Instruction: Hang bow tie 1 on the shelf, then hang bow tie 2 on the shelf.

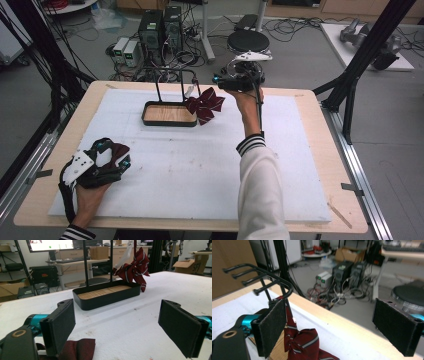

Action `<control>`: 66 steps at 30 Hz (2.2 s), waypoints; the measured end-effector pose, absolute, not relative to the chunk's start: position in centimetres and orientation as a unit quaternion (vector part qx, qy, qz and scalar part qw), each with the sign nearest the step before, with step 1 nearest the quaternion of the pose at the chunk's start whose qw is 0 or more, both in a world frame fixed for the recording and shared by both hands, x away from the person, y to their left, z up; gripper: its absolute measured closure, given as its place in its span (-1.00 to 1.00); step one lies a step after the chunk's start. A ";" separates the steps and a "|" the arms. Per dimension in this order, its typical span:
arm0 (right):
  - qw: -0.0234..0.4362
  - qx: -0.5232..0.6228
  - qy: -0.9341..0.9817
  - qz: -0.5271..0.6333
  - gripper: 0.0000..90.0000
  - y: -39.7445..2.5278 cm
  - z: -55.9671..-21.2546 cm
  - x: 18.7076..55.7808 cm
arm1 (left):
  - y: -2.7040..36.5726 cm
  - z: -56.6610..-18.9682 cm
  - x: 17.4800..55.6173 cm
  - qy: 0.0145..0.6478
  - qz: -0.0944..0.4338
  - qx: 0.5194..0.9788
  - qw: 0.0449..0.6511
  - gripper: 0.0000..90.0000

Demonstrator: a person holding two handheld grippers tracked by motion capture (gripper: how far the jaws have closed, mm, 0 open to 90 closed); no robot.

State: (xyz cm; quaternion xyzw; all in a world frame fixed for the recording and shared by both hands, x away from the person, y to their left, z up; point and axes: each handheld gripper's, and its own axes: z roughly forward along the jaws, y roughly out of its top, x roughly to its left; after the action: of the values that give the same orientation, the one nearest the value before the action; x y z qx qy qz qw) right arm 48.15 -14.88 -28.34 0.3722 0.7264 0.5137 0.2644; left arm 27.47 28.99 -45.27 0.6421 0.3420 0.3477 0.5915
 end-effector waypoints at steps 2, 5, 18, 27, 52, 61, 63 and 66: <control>0.266 0.366 0.726 0.517 -0.74 -15.5 -28.2 47.2 | 29.0 -45.3 27.5 0.342 0.347 0.642 0.592 -0.68; 0.259 0.357 0.732 0.520 -0.74 -16.6 -27.7 46.0 | 29.0 -45.3 27.5 0.344 0.345 0.642 0.592 -0.68; 0.250 0.326 0.742 0.529 -0.74 -20.8 -27.9 41.0 | 29.1 -45.3 27.5 0.344 0.343 0.641 0.594 -0.68; 0.255 0.309 0.741 0.540 -0.74 -22.9 -29.4 37.2 | 29.1 -45.3 27.5 0.343 0.345 0.642 0.593 -0.68; 0.276 0.312 0.703 0.577 -0.74 -27.3 -39.1 28.2 | 29.0 -45.3 27.4 0.341 0.350 0.643 0.589 -0.68; 0.271 0.331 0.683 0.592 -0.74 -28.1 -40.7 27.3 | 29.0 -45.3 27.4 0.342 0.348 0.641 0.592 -0.68; 0.274 0.332 0.680 0.594 -0.74 -28.3 -40.8 27.0 | 29.1 -45.3 27.4 0.344 0.348 0.640 0.592 -0.68; 0.275 0.336 0.678 0.593 -0.74 -28.7 -40.8 26.6 | 29.1 -45.3 27.4 0.346 0.347 0.638 0.594 -0.68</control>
State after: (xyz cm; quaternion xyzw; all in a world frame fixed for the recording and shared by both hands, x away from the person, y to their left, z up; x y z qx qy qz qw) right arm 26.61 -28.65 -40.76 0.3360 0.6782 0.5931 0.2747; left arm 27.45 29.11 -45.27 0.6385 0.3455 0.3467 0.5940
